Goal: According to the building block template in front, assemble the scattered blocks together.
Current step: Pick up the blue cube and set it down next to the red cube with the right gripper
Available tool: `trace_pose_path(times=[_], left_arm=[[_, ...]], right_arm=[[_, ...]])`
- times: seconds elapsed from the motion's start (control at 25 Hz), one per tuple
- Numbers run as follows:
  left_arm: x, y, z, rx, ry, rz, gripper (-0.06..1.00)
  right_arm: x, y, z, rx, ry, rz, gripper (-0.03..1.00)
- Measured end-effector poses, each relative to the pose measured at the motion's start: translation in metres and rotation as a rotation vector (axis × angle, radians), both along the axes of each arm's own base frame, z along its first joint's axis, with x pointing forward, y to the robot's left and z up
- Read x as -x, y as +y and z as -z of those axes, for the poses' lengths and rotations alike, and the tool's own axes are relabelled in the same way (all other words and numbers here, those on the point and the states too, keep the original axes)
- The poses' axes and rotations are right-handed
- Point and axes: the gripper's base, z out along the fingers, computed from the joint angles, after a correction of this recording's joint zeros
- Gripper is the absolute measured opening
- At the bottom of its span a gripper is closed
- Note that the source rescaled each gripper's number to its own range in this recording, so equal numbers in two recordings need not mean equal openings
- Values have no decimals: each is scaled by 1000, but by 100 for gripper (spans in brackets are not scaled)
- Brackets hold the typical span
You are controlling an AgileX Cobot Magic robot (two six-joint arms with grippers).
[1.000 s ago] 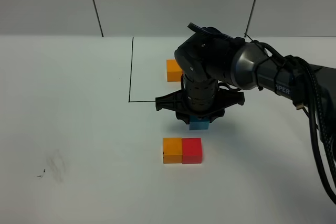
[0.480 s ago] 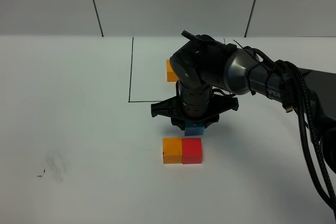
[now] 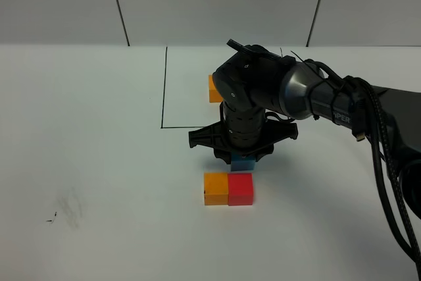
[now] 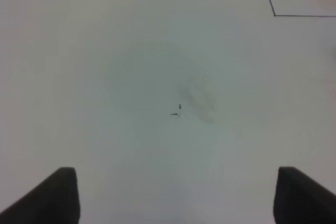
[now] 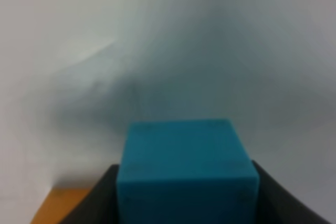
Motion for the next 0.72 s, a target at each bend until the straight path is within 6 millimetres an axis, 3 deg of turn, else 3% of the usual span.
trace_pose_path(times=[0.72], left_arm=[[0,0,0,0,0,0,64]], right_arm=[[0,1,13,8,32,25,20]])
